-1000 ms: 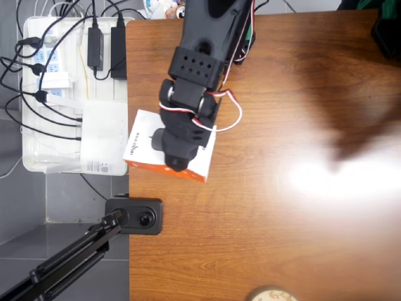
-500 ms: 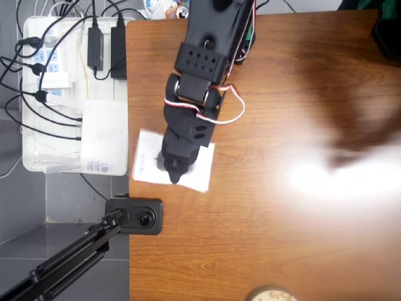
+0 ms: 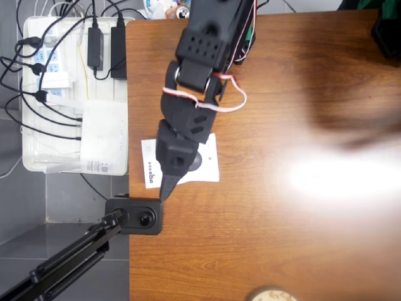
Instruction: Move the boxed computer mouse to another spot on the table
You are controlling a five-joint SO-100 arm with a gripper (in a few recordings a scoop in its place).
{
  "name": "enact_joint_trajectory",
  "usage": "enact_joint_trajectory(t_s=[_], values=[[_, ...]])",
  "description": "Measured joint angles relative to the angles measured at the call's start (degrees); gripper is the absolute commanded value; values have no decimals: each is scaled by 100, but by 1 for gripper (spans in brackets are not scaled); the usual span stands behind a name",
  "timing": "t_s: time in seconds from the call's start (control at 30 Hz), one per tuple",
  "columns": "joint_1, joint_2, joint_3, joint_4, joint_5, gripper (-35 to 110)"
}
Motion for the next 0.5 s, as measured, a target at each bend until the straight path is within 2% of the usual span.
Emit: enact_joint_trajectory(t_s=[0.1,0.23,0.37,0.5], values=[[62,519,246,-1187,352,0],[-255,1125,290,-2092,747,0],[-554,1617,308,-2558,1055,0],[-1063,2153,404,-2575,1793,0]])
